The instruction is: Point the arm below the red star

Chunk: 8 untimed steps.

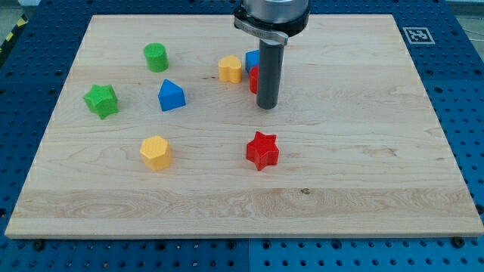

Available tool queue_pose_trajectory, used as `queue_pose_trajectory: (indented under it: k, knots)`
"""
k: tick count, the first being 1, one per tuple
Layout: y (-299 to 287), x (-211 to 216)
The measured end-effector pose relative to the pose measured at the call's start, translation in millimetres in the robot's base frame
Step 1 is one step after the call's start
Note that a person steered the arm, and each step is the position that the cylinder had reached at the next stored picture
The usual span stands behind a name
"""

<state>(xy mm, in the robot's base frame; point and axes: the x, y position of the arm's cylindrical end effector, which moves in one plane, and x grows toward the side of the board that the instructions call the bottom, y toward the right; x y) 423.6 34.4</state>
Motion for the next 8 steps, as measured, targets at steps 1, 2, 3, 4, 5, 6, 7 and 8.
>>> queue_pose_trajectory:
  k: [1, 2, 3, 4, 5, 6, 7, 8]
  knots:
    - [0.0, 17.6]
    - [0.2, 39.8]
    - [11.1, 49.2]
    - [34.6, 68.8]
    - [53.4, 91.6]
    - [54.0, 102.2]
    - [54.0, 123.0]
    - [53.9, 127.6]
